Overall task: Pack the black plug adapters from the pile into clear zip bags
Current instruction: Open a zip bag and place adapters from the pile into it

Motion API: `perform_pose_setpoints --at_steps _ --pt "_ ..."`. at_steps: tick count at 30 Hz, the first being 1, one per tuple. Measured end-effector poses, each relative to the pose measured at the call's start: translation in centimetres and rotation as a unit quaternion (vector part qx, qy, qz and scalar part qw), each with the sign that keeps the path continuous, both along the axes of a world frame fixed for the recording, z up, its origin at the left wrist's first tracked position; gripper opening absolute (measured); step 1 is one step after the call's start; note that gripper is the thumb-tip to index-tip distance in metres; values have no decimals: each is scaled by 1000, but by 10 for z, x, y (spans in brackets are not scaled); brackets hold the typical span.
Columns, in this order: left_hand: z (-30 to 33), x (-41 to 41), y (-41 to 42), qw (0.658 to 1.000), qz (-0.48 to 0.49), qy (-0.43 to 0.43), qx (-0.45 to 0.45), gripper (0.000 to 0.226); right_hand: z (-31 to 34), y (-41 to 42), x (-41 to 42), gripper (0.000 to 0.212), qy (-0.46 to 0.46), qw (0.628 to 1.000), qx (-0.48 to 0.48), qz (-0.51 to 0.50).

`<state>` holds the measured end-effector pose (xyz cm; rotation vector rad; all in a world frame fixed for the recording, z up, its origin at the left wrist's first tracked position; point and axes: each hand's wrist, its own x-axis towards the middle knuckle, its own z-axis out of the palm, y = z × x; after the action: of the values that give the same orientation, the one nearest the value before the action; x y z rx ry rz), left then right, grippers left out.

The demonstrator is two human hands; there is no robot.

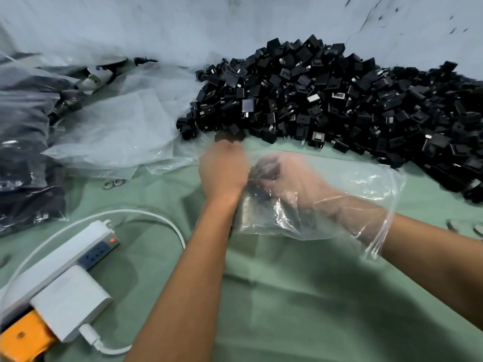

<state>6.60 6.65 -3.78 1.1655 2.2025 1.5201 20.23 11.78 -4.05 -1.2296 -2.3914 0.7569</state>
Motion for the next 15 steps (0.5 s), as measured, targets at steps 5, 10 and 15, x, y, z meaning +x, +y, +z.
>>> perform_pose_setpoints --at_steps 5,10,15 --pt "-2 -5 1 997 -10 -78 2 40 -11 -9 -3 27 123 987 -103 -28" --pt "0 -15 2 951 -1 -306 41 33 -11 -17 -5 32 167 978 -112 -63" --pt "4 -31 -2 859 21 -503 90 32 -5 -21 -17 18 196 958 -178 -110"
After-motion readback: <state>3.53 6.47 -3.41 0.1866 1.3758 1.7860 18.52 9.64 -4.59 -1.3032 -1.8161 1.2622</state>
